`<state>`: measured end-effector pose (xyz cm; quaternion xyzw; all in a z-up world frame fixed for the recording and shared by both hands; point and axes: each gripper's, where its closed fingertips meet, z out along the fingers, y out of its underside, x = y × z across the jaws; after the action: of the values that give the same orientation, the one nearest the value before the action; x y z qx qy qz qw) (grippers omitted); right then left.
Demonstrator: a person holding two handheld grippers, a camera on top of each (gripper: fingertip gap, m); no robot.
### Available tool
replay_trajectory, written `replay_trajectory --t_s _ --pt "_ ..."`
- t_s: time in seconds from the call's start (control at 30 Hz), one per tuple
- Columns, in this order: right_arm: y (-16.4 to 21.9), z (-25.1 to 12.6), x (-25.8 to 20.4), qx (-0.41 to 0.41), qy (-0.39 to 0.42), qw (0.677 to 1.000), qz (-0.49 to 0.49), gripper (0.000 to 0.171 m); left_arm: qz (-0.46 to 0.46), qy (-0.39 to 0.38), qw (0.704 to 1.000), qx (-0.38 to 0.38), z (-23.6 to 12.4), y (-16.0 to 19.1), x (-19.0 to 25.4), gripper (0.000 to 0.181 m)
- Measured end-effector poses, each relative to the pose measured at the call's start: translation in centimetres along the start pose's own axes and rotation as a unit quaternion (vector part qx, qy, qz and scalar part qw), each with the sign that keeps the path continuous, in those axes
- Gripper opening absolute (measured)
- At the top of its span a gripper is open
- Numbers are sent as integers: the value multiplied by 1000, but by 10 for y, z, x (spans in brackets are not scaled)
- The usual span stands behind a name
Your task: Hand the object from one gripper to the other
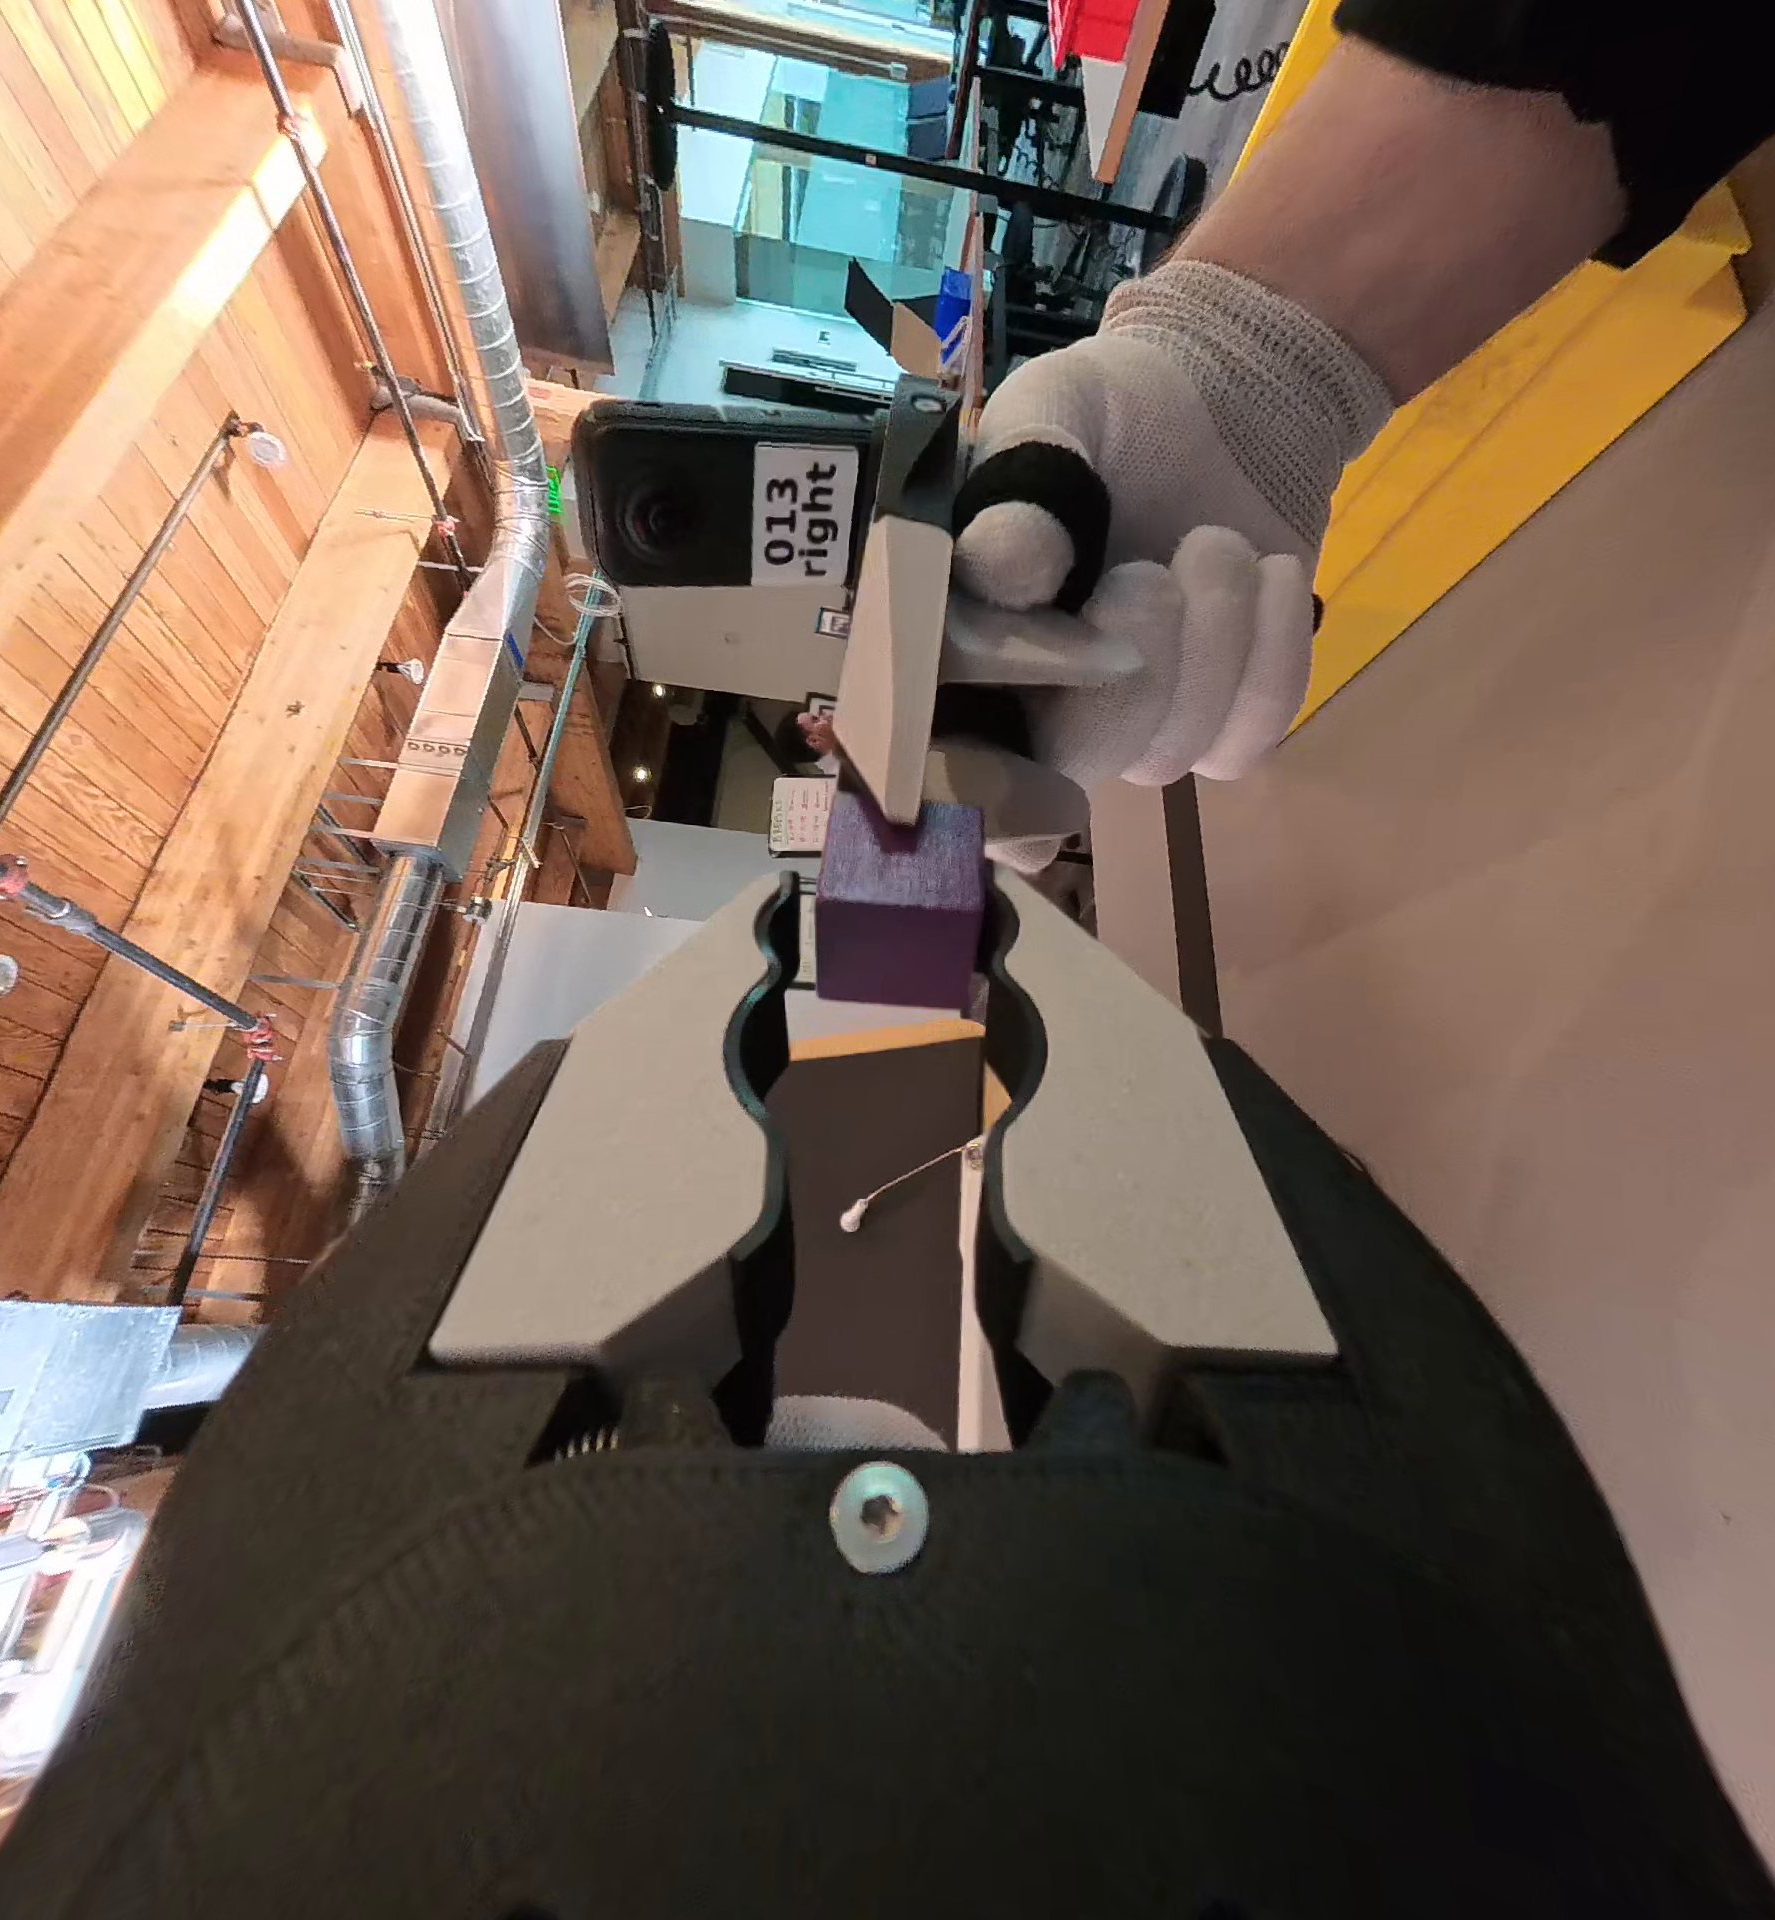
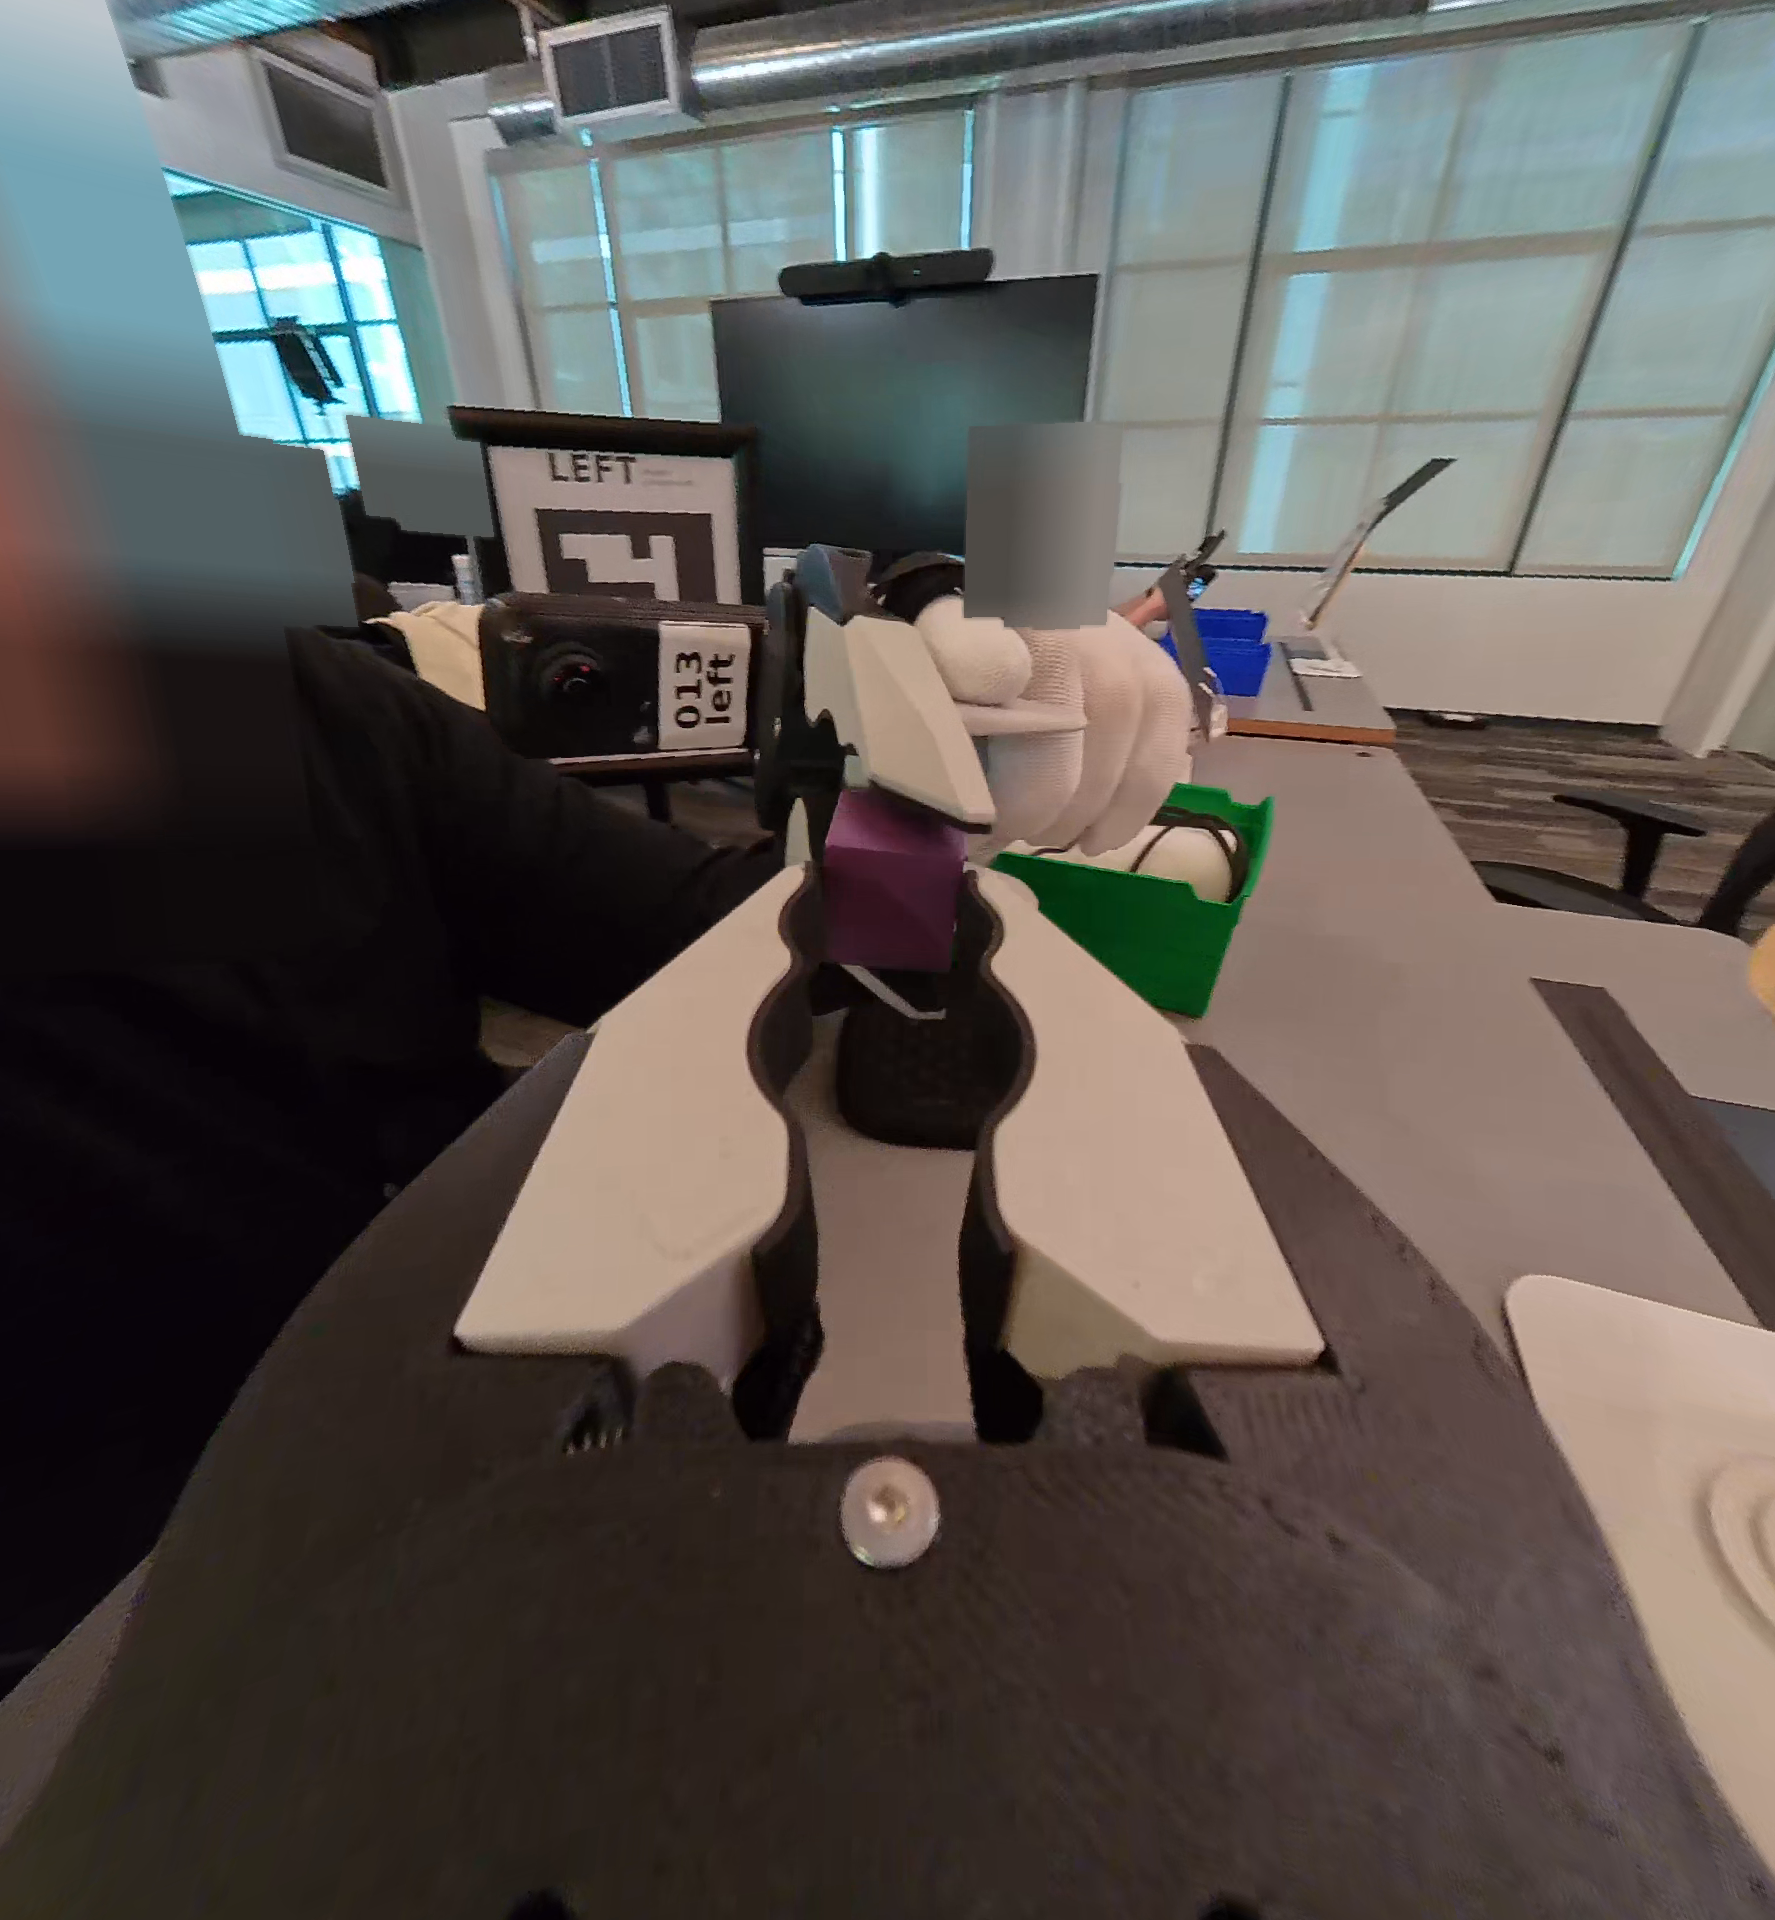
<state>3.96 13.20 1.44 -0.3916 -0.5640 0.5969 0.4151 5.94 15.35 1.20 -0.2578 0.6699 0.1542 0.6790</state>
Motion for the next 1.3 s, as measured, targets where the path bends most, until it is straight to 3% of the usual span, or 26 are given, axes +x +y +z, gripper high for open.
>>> replay_trajectory --t_s 0.4,0.63,0.73,0.8,0.9,1.03,1.23,1.3 --pt "4 0 -10 -4 -37 999 10 23 6 20 1000 12 -2 -10 7 26" --pt "-2 0 5 6 12 1000 6 24 -4 4 1000 -19 0 5 0 26" --pt "-5 -2 15 9 47 999 2 31 -9 -6 999 -34 1 10 -4 26" --pt "-10 -7 34 13 112 994 -4 47 -20 -22 998 -64 3 22 -12 26" --pt "-8 -12 55 -16 193 981 -19 50 -28 -49 990 -130 5 53 -21 26" --pt "-9 -3 70 -40 258 965 -35 48 -17 -72 975 -210 9 84 -24 27" --pt "1 -1 97 -89 376 921 -46 39 18 -88 960 -264 15 98 -20 26" --pt "3 2 97 -94 382 918 -50 26 21 -91 956 -279 15 103 -19 26"
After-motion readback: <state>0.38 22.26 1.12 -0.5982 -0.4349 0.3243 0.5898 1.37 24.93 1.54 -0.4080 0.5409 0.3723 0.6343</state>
